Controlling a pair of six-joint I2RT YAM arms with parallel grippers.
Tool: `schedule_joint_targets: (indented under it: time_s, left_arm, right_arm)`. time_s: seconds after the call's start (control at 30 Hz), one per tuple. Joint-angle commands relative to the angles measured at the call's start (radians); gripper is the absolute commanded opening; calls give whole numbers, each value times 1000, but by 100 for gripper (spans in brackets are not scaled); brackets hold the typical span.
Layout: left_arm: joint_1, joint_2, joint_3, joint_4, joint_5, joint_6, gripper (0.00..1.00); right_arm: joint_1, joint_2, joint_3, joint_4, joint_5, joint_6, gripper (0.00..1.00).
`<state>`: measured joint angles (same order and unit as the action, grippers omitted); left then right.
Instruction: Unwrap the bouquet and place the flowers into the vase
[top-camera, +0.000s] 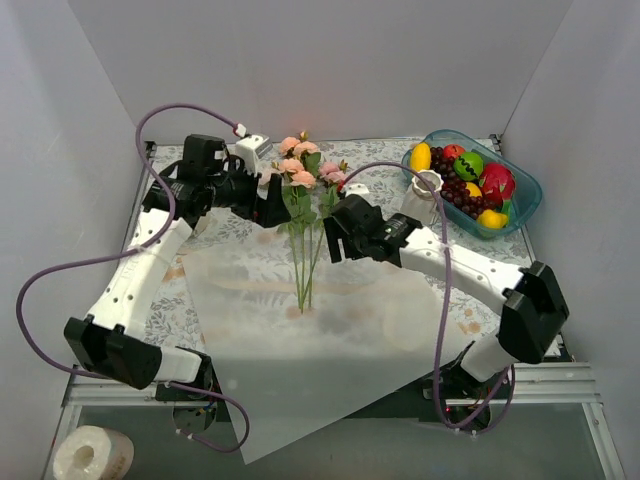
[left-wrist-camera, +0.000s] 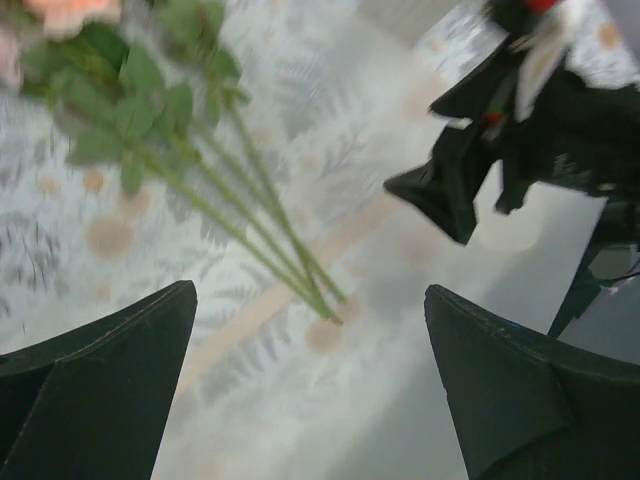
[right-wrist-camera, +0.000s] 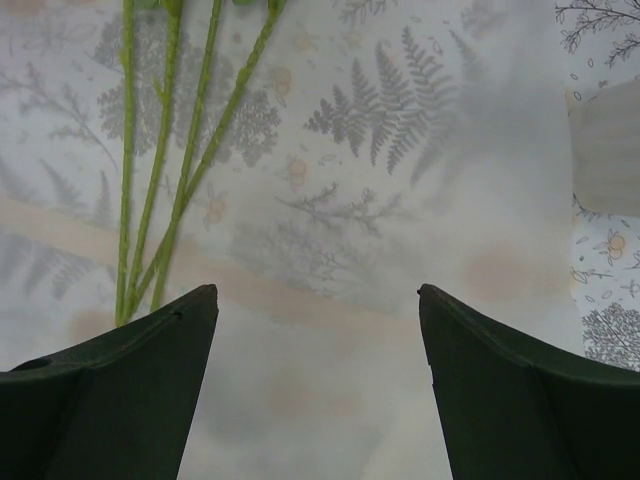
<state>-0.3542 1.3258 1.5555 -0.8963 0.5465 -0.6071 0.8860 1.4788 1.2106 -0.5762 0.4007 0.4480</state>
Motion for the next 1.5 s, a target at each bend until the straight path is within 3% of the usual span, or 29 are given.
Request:
schedule_joint_targets:
  time_s: [0.0, 0.1, 0.23, 0.63, 0.73, 1.03, 1.33, 1.4, 1.43, 1.47]
  left_arm:
    - [66, -22, -115, -33, -111, -43, 98]
    - [96, 22, -202, -24, -158, -51, 97]
    - [112, 44, -314, 19, -215, -45, 86]
    - [116, -10, -459, 97, -290, -10, 79]
    - [118, -11, -468, 86, -295, 9, 76]
    - [116, -62, -488, 88, -303, 35, 75]
    - [116, -66, -466, 63, -289, 47, 72]
    - [116, -69, -462, 57, -292, 50, 72]
    - [116, -73, -462, 56, -296, 52, 72]
    - [116, -76, -465, 56, -301, 53, 72]
  right_arm:
    - [2, 135, 133, 79, 67, 115, 86]
    - [1, 253, 210, 117, 61, 123, 79]
    - [-10, 426, 331, 102, 59, 136, 74]
    - [-65, 650, 496, 98, 79, 186, 61]
    - [-70, 690, 556, 81, 89, 176, 59]
    - [-105, 759, 590, 49, 75, 198, 44]
    - [-111, 736, 518, 59, 70, 213, 43]
    - [-111, 733, 518, 62, 64, 201, 26]
    - [-114, 732, 518, 62, 64, 199, 6]
    - [-116, 729, 515, 64, 63, 199, 1]
